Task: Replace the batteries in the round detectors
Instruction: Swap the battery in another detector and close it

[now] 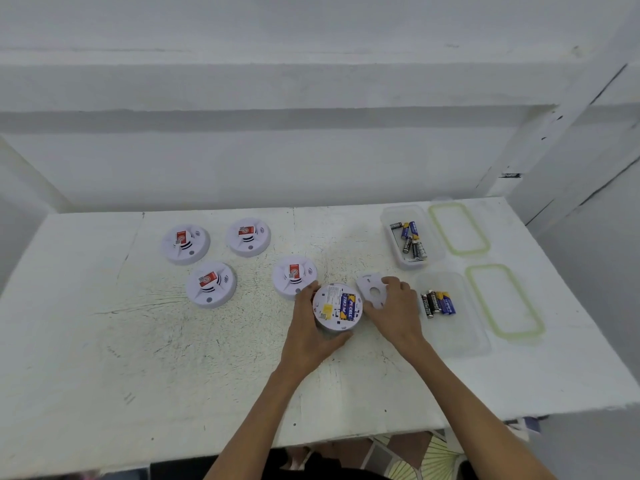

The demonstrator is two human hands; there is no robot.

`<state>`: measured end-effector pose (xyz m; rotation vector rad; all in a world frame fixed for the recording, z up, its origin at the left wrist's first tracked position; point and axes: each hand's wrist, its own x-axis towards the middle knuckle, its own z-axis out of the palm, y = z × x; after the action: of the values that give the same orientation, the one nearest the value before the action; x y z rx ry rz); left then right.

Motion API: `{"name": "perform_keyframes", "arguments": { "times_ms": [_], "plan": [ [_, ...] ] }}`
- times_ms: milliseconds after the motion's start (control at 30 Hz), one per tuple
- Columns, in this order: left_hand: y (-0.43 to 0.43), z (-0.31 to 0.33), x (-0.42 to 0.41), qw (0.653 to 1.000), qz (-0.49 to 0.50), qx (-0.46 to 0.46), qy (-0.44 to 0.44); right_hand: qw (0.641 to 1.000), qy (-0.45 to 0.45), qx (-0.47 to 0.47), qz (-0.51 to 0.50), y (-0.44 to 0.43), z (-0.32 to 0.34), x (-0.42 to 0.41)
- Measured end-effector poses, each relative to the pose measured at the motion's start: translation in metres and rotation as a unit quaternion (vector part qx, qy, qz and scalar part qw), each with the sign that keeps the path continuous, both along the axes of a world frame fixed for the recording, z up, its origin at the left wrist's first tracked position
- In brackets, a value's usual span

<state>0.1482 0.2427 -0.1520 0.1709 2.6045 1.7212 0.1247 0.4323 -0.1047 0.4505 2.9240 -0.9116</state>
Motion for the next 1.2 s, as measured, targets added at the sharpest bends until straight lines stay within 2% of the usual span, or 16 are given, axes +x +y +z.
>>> {"name": "perform_keyframes", "arguments": {
  "times_ms": [100, 200, 300, 367, 433, 867, 1100, 1200],
  "plan": [
    [0.001, 0.002, 0.000, 1.000, 0.012, 0.014, -0.005, 0.990, 0.063, -0.114, -0.046, -0.004, 0.004, 0.008],
    [0.000, 0.003, -0.001, 0.999, 0.009, 0.022, -0.022, 0.977, 0.106, -0.182, -0.016, -0.011, 0.012, 0.016],
    [-0.002, 0.005, -0.001, 0.999, 0.002, 0.020, -0.036, 0.977, 0.100, -0.159, 0.097, -0.018, 0.015, 0.019],
    [-0.003, 0.007, -0.001, 0.999, -0.001, 0.022, -0.042, 0.974, 0.097, -0.110, 0.175, -0.020, 0.015, 0.019],
    [-0.003, 0.005, -0.001, 0.999, -0.004, 0.020, -0.046, 0.970, 0.087, -0.075, 0.213, -0.021, 0.014, 0.017],
    [-0.002, 0.009, 0.000, 1.000, -0.007, 0.010, -0.023, 0.975, 0.006, -0.069, 0.210, -0.004, 0.010, 0.010],
    [-0.002, 0.008, -0.001, 1.000, -0.007, 0.006, -0.018, 0.978, -0.010, -0.060, 0.197, 0.000, 0.016, 0.008],
    [-0.002, 0.008, -0.001, 1.000, -0.007, 0.001, -0.017, 0.978, 0.001, -0.086, 0.190, 0.002, 0.015, 0.008]
  ]
}}
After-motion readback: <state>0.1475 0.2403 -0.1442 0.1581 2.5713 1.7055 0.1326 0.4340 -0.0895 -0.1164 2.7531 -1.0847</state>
